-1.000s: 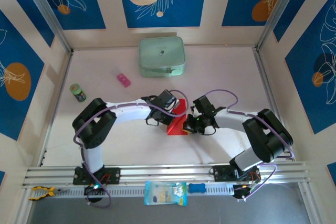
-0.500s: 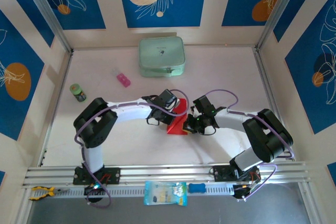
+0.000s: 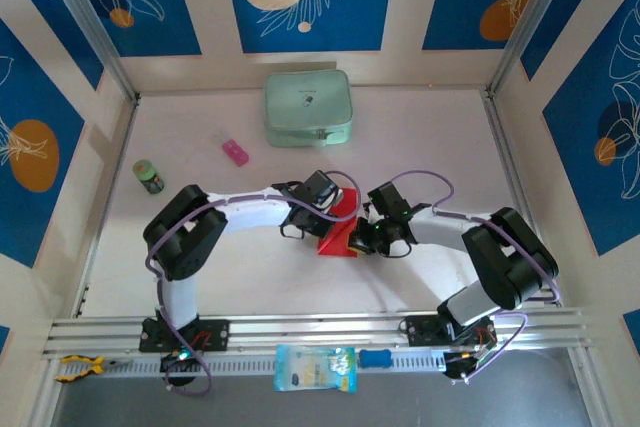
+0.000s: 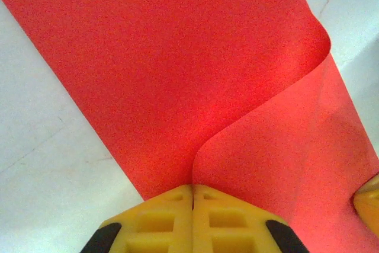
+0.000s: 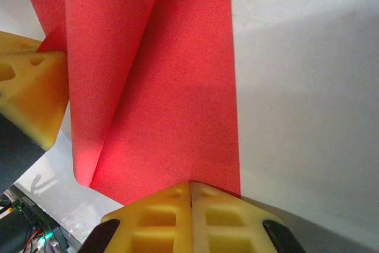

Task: Fold a paper plane with a square sheet of paper (pick it up from the middle)
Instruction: Fold the triangle a second time at the center of the table.

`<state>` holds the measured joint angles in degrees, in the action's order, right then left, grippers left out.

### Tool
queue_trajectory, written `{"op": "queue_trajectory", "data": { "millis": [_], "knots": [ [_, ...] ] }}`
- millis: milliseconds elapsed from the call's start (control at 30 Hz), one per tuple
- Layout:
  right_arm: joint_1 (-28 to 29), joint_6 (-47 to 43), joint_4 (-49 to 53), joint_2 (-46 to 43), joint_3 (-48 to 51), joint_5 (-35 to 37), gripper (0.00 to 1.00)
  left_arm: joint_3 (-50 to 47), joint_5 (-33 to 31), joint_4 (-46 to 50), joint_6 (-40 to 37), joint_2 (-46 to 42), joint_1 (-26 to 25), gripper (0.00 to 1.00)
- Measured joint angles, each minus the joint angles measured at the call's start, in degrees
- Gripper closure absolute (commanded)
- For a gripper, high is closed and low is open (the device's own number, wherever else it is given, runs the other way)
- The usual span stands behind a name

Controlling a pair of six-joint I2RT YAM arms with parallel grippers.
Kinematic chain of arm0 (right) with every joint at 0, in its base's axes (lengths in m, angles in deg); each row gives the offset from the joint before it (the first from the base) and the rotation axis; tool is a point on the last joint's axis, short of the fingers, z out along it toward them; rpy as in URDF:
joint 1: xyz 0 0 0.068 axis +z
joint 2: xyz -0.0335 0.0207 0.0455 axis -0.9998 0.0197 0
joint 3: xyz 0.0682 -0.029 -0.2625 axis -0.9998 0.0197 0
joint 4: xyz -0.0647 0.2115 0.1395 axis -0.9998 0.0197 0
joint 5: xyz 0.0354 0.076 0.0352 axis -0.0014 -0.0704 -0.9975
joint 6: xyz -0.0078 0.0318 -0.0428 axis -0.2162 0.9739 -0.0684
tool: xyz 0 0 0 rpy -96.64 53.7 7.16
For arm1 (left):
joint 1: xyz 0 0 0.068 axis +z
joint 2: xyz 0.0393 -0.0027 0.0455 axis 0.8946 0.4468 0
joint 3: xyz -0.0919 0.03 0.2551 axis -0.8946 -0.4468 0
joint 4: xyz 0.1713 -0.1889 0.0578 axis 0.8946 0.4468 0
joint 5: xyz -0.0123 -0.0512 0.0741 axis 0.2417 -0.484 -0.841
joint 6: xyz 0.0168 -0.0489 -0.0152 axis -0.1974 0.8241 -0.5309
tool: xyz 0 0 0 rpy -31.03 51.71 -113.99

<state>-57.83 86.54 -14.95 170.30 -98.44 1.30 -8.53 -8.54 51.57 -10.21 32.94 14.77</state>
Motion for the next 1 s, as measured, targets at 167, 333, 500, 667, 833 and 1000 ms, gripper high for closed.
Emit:
{"op": "queue_trajectory", "data": {
  "millis": [167,333,500,667,833,1000],
  "knots": [
    [-0.55,0.02,0.42,-0.55,0.02,-0.11,0.95,0.00,0.24,-0.04,0.02,0.04,0.07,0.99],
    [-3.45,0.15,0.09,-4.31,0.37,-1.70,0.94,0.00,0.44,-0.04,0.07,0.04,0.13,0.99],
    [-6.40,2.23,-5.42,-6.16,0.37,-5.77,0.98,-0.11,0.87,-0.33,0.22,0.04,0.15,0.99],
    [-5.81,5.31,-11.21,-1.79,-0.90,-8.68,1.00,-0.13,1.09,-0.48,0.22,0.07,0.15,0.99],
    [-4.74,7.08,-14.10,2.16,-2.64,-9.07,1.00,-0.13,1.09,-0.48,0.22,0.09,0.15,0.99],
    [-4.48,8.09,-15.56,3.65,-3.02,-9.64,1.00,-0.13,1.16,-0.50,0.20,0.09,0.15,0.99]
  ]
}}
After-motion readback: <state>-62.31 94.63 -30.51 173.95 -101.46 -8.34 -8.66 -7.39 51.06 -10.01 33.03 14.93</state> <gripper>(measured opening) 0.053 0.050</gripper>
